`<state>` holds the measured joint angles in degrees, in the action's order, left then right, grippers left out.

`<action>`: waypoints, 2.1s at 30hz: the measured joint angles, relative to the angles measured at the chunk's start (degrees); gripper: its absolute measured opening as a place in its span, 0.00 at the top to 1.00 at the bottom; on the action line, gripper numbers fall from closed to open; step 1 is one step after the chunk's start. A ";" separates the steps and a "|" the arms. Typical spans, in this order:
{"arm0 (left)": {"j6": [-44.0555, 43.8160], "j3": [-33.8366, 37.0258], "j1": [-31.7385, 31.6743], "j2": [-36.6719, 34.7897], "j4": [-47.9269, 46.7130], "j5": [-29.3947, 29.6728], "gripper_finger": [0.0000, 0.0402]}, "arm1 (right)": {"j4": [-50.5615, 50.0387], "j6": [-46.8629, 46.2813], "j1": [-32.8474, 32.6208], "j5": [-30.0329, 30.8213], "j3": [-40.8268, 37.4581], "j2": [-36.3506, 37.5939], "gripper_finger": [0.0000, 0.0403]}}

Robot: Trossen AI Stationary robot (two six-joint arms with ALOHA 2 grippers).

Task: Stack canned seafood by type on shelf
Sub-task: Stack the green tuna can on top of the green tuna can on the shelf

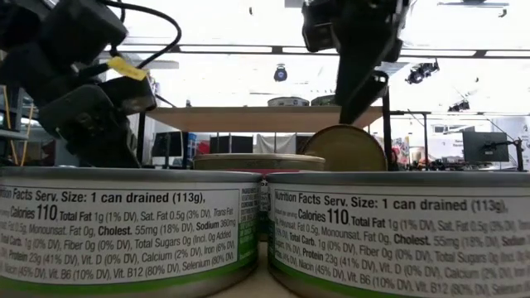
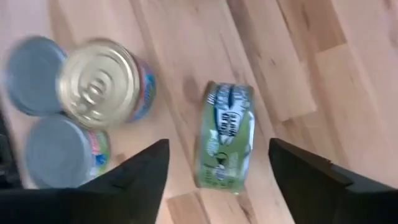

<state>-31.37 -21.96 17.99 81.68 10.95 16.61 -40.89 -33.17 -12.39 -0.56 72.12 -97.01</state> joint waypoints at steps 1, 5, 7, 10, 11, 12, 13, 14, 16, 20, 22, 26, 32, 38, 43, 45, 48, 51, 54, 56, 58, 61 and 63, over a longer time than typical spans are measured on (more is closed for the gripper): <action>-0.05 0.18 0.12 -0.21 -0.11 0.07 1.00 | -0.73 -0.08 -0.59 1.51 0.00 -0.13 0.31; -0.01 0.14 0.14 -0.03 1.51 0.29 1.00 | -0.65 -1.41 -2.33 4.56 -0.02 -2.06 0.28; 0.13 0.11 0.14 0.10 2.23 0.45 1.00 | -0.50 -1.34 -2.91 6.38 -0.02 -3.48 0.28; 0.43 0.05 0.09 0.03 4.35 0.59 1.00 | -0.53 -1.36 -3.16 7.37 -0.02 -6.20 0.28; 0.43 0.05 0.07 0.03 4.91 0.60 1.00 | -0.42 -1.50 -3.16 7.01 -0.04 -7.15 0.28; 0.45 0.07 0.07 0.03 5.75 0.59 1.00 | -0.16 -1.67 -3.16 6.42 -0.08 -7.83 0.28; 0.47 0.07 0.07 0.03 6.81 0.60 1.00 | 0.18 -1.85 -3.16 6.28 -0.09 -8.45 0.29; 0.47 0.05 0.07 -0.01 7.80 0.60 1.00 | 0.58 -2.11 -3.16 6.20 -0.09 -8.82 0.29; 0.50 0.05 0.07 0.01 9.39 0.60 1.00 | 1.24 -2.97 -3.14 6.08 -0.09 -8.98 0.33; 0.54 -0.02 0.03 -1.02 12.08 -0.41 1.00 | 2.16 -3.05 -3.14 6.38 -0.09 -6.77 0.56; 1.30 -0.06 0.03 -2.50 12.18 -0.89 1.00 | 2.06 -2.79 -3.09 7.22 -0.09 -4.86 0.70; 7.05 -0.06 -0.10 -7.33 12.48 -0.73 1.00 | 2.11 -1.51 -2.13 9.32 -0.09 -0.44 0.71; 11.33 -1.02 -1.97 -15.67 12.65 2.66 1.00 | -0.15 0.16 -0.52 10.24 -0.09 8.63 0.71; 17.90 -6.69 -3.40 -19.24 12.64 5.46 1.00 | -5.49 0.07 2.00 15.79 -0.74 20.55 0.71; 23.74 -12.58 -5.04 -18.62 12.79 5.75 1.00 | -2.57 -4.92 9.32 16.69 -5.77 29.80 0.71; 24.63 -14.08 -5.60 -18.51 12.21 5.77 1.00 | 2.81 -7.78 13.36 16.62 -8.34 33.14 0.71; 25.80 -15.78 -6.26 -17.92 12.44 5.75 1.00 | 9.61 -13.79 20.46 12.85 -12.68 36.71 0.71; 26.09 -17.04 -6.35 -17.90 12.58 5.74 1.00 | 15.11 -18.06 27.20 5.72 -17.63 37.92 0.71; 26.57 -17.93 -6.14 -17.94 12.60 5.72 1.00 | 21.93 -20.24 31.85 -2.02 -21.91 37.76 0.71; 27.36 -18.13 -5.93 -17.93 12.42 5.72 1.00 | 26.24 -21.90 33.51 -4.16 -23.99 37.46 0.71; 27.50 -18.25 -5.81 -17.93 12.48 5.70 1.00 | 28.75 -22.74 34.57 -4.56 -25.57 37.33 0.71; 26.79 -18.25 -5.81 -17.93 12.38 5.68 1.00 | 28.86 -23.80 35.58 -4.63 -26.23 37.38 0.71; 26.24 -18.25 -5.83 -17.93 12.40 5.69 1.00 | 28.70 -24.12 35.97 -4.90 -26.23 37.38 0.71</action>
<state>-5.12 -40.21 12.16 63.75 23.35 22.29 -12.19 -57.29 23.58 -5.46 45.89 -59.64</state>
